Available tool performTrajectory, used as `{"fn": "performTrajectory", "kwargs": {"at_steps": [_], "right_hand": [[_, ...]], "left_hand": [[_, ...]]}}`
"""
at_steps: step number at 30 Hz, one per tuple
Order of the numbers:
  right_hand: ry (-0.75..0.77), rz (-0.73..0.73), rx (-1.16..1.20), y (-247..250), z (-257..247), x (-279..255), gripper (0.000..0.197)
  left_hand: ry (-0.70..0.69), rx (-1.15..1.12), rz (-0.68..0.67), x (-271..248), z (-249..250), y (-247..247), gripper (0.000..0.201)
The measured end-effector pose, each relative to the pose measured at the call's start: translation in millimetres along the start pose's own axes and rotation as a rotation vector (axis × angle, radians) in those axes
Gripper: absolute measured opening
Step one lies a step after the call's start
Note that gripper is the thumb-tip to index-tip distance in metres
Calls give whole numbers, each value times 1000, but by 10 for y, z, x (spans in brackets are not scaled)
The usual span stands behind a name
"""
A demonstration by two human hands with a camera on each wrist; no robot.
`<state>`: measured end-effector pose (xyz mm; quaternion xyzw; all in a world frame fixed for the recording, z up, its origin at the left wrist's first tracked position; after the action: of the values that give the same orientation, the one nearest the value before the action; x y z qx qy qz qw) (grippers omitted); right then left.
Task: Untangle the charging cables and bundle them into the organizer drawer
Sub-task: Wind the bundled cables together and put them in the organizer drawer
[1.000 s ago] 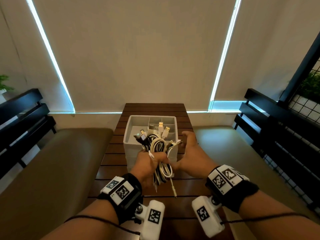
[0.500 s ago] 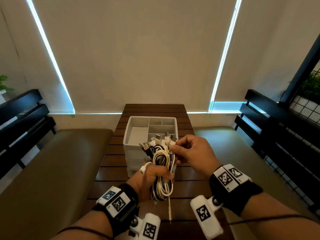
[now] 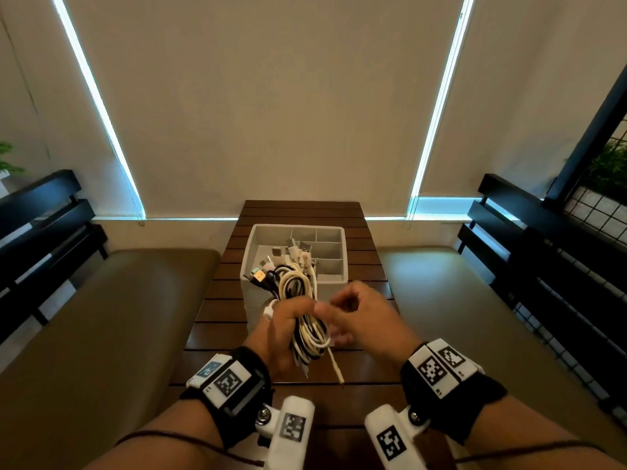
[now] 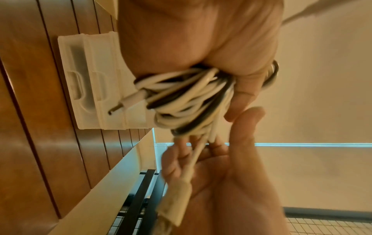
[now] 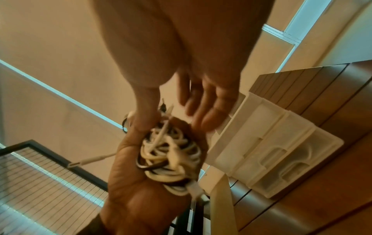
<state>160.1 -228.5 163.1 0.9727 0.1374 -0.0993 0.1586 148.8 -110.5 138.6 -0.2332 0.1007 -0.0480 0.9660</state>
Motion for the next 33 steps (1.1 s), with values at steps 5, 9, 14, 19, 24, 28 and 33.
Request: {"fn": "performTrajectory", "kwargs": {"at_steps": [5,9,14,19,24,28,33], "right_hand": [[-3,-246,48,-112,71,-122,22],[3,-363,14,-189,18,-171,22],[141,-308,-187,7,-115,-125,21],[421,-21,-450,75,-303,-77,40],[703,24,-555,-8,-374,-161,14],[754,9,-566,-60,-356,-198,13],[794,103,-685,-158,-365,-195,17]], "left_hand": [[51,-197,142,47,-10,151,8],[57,-264,122,39,-28,133,5],[25,-312,53,42,30,130,16],[49,-242,-72,6,72,-32,15],[142,-243,-176,38,-52,-49,38],[199,-252,-220,63,-150,-57,47],[186,-181,-134,42,-134,-53,19]]}}
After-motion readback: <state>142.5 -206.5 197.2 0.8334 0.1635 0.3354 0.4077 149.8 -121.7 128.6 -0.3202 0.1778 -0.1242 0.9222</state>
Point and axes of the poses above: each hand's wrist, its own x-axis towards the middle knuckle, its own y-axis out of the back of the hand, z = x × y, the point moved 7 cm from there along x, towards the middle knuckle, and after that the axes turned 7 degrees about -y, right-handed, at the moved point
